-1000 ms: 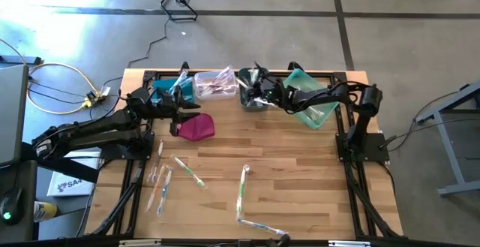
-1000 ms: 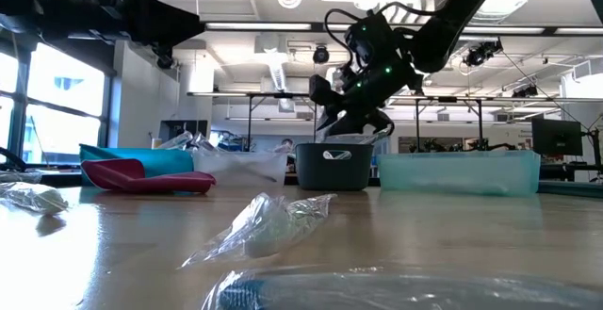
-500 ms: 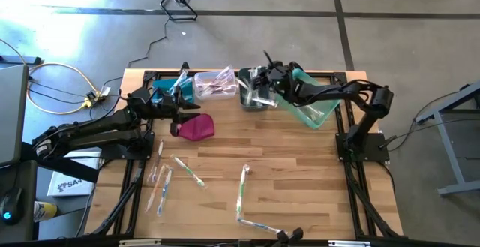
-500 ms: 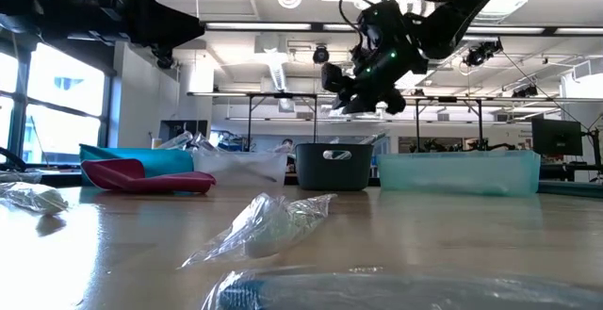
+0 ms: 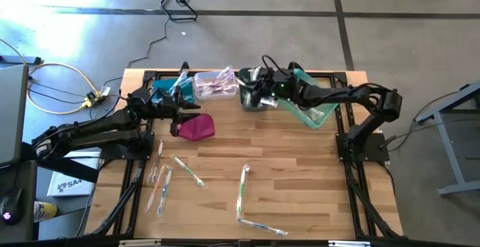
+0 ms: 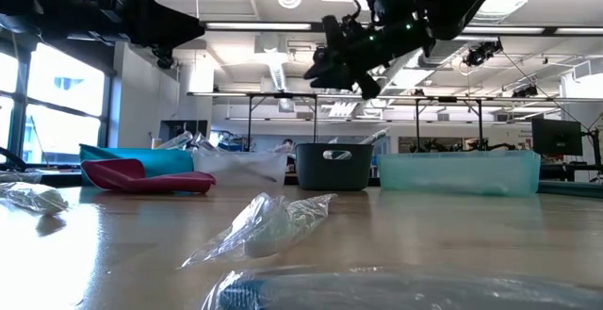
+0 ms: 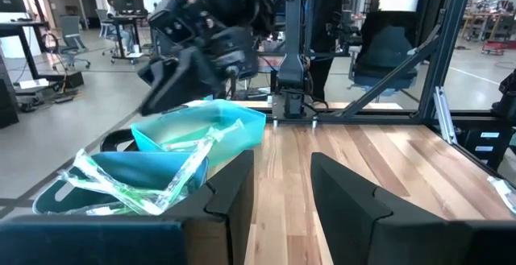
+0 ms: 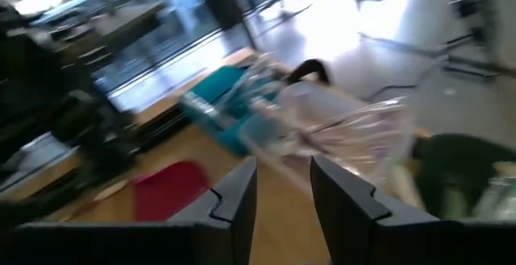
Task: Pick & Place Toothbrushes
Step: Put the green toothbrush into the dark blue bin
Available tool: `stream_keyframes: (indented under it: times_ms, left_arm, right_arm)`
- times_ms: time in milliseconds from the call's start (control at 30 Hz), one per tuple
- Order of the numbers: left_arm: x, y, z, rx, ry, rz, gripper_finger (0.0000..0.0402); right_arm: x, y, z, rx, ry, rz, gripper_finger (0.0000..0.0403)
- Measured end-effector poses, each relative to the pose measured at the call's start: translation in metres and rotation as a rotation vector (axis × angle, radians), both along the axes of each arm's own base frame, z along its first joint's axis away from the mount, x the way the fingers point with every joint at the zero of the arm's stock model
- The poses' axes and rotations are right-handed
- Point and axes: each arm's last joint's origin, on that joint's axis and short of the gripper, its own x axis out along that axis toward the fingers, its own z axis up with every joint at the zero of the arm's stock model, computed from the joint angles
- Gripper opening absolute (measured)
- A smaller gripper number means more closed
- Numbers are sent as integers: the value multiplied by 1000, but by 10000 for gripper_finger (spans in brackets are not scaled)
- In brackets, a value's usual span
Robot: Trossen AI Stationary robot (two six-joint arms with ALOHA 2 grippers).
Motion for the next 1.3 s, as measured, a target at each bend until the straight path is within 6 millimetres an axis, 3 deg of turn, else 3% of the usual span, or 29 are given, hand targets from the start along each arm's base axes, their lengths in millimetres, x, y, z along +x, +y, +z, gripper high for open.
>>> stream_keyframes:
  times_ms: [200,667,867,1033,1300]
  left_arm:
    - [0,0,0,1,0,0,122]
    - [0,0,-3,-23,28,-3,122]
    - [0,0,-3,-73,24,-4,122]
    - [0,0,-3,-73,24,-3,122]
    - [0,0,-3,-73,23,-2,122]
  right_arm:
    - [9,23,-1,1,-3,221,110]
    - [18,54,-1,-63,8,378,110]
    - [24,78,2,-225,11,500,110]
    - [38,107,26,-439,6,552,110]
    - [50,141,70,-690,170,557,110]
